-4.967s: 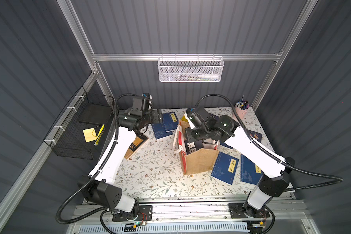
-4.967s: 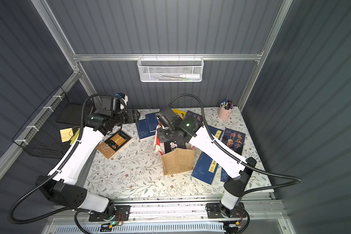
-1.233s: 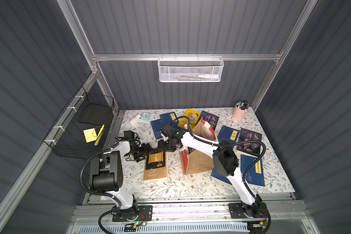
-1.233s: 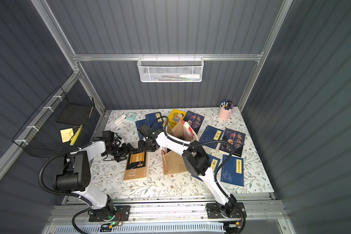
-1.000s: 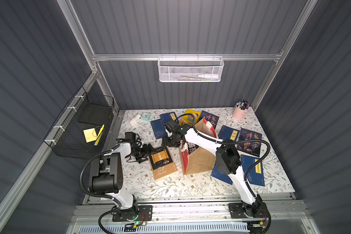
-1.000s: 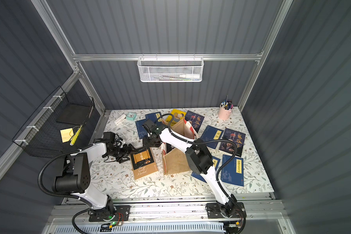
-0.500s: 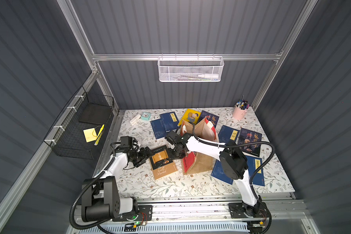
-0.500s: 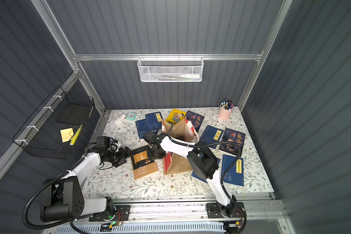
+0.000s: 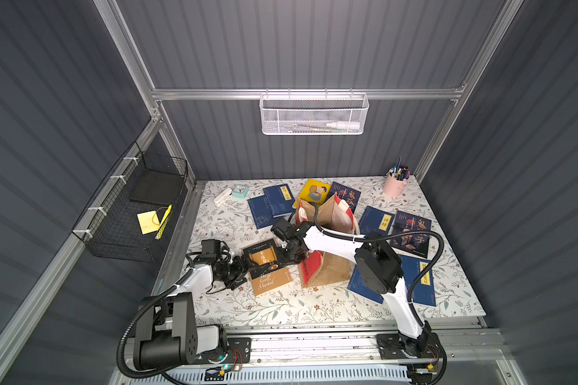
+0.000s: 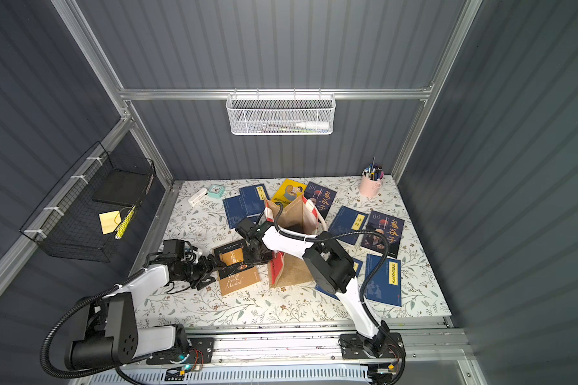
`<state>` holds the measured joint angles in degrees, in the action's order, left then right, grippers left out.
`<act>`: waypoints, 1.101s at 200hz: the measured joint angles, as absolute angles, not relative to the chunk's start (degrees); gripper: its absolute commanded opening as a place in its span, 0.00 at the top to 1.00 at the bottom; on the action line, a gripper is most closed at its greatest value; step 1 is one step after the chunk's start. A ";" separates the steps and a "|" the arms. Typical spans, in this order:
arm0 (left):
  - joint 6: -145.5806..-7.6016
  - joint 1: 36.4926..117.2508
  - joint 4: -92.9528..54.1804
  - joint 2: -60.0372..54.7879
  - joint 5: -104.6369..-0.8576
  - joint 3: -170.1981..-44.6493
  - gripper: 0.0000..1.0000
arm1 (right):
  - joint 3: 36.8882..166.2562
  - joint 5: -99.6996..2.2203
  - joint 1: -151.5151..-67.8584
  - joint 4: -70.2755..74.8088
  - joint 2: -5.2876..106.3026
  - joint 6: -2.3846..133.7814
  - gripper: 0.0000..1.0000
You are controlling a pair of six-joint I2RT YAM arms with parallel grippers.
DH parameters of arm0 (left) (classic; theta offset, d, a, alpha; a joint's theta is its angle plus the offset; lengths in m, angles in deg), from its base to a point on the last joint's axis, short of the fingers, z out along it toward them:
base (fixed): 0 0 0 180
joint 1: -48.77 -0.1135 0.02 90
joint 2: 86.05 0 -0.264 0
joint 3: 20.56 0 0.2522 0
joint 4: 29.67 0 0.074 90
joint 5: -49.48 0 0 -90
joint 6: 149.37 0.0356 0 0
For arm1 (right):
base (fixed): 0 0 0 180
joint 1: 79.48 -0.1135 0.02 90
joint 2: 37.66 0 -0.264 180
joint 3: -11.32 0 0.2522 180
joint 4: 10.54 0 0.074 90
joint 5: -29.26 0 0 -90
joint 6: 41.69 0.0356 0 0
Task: Put the books into the canvas bag
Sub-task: Pick up the book from the center of the board.
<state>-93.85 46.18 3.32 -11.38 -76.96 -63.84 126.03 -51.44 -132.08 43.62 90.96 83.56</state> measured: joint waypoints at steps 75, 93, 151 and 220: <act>-102.35 45.18 -14.82 -13.22 -82.19 -54.98 0.38 | 126.33 -48.86 -130.05 43.71 91.20 83.69 0.88; -104.82 45.20 -18.63 -13.32 -82.67 -53.74 0.40 | 125.77 -47.46 -129.09 43.01 91.14 84.28 0.89; -107.40 44.94 -25.64 -16.28 -85.10 -53.72 0.49 | 123.71 -43.26 -127.12 40.56 90.59 86.14 0.89; -109.26 47.95 -29.95 -11.55 -88.59 -53.72 0.66 | 122.57 -40.40 -127.91 36.12 90.89 86.88 0.88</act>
